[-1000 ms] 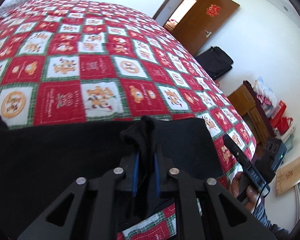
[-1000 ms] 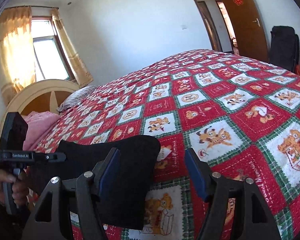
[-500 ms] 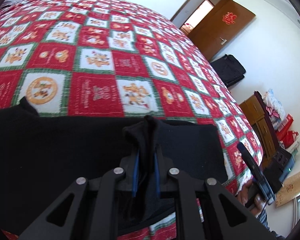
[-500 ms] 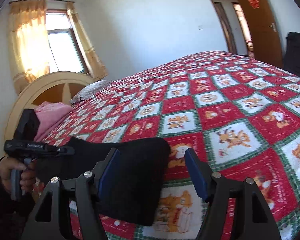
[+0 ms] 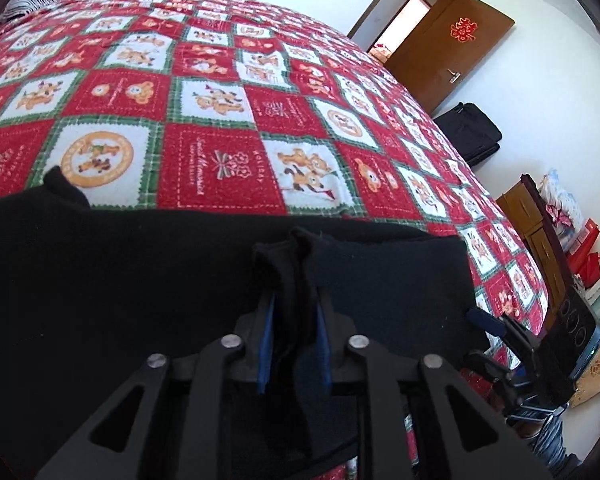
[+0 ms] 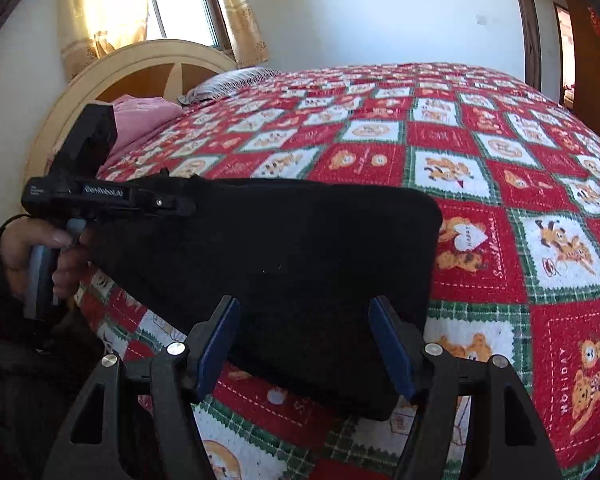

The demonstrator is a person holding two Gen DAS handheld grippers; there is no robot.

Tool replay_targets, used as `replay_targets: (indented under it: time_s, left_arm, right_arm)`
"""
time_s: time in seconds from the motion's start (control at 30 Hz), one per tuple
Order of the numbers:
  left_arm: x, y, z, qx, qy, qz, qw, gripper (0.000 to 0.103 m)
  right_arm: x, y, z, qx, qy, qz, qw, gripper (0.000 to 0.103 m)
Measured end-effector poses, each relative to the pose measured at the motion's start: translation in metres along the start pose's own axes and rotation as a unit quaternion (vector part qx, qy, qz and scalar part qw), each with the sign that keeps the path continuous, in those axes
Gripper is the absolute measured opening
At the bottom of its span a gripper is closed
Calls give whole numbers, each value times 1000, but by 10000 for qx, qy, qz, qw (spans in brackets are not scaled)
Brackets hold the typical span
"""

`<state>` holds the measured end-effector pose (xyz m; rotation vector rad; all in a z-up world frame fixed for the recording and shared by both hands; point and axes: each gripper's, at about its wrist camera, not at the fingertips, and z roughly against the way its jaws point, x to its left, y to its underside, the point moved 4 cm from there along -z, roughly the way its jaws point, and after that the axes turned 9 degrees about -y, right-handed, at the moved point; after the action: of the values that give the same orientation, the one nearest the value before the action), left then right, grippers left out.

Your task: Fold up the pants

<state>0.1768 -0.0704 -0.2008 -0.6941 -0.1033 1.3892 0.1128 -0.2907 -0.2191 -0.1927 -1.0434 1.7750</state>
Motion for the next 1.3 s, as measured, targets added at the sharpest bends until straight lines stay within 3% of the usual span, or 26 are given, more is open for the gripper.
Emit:
replay_targets:
  time_s: [0.07, 0.13, 0.27, 0.43, 0.5, 0.63, 0.77, 0.87, 0.93, 0.97, 1.1, 1.3]
  left_arm:
    - [0, 0, 7, -187, -193, -123, 9996, 43]
    - [0, 1, 15, -405, -322, -196, 9985, 65]
    - [-2, 3, 14, -516, -484, -390, 9967, 67]
    - [-10, 10, -1, -603, -935, -897, 9897, 71]
    - [-14, 11, -2, -646, -1047, -1064, 9867, 75]
    - [-15, 11, -2, -662, -1083, -1125, 9855, 78]
    - [-13, 11, -1, -656, -995, -1067, 9871, 78]
    - [-14, 12, -2, -669, -981, -1040, 9875, 78]
    - [-16, 12, -3, -666, -970, -1071, 9873, 80]
    - [-16, 12, -3, -667, -972, -1084, 9871, 80]
    - [-14, 11, 0, -651, -871, -1035, 9887, 80]
    - [-9, 8, 10, -669, -816, -867, 9906, 80]
  right_arm:
    - [-1, -6, 7, -179, -74, -163, 9997, 69]
    - [-2, -19, 15, -445, -39, -187, 9988, 69]
    - [-8, -47, 12, -708, 131, -122, 9973, 69]
    - [-50, -47, -37, 141, 195, -709, 9972, 69]
    - [-48, -47, -32, 26, 177, -629, 9979, 69]
    - [-41, -45, -12, -150, 304, -738, 9967, 69]
    - [-16, -33, 20, -278, 94, -681, 9972, 69]
    - [4, -7, 20, 124, -61, -516, 9986, 69]
    - [5, 16, 7, 525, 138, -374, 9978, 70]
    - [8, 20, 6, 467, 225, -174, 9985, 70]
    - [20, 18, 3, 552, 503, 180, 9970, 71]
    - [34, 3, 22, 205, 301, -56, 9993, 71]
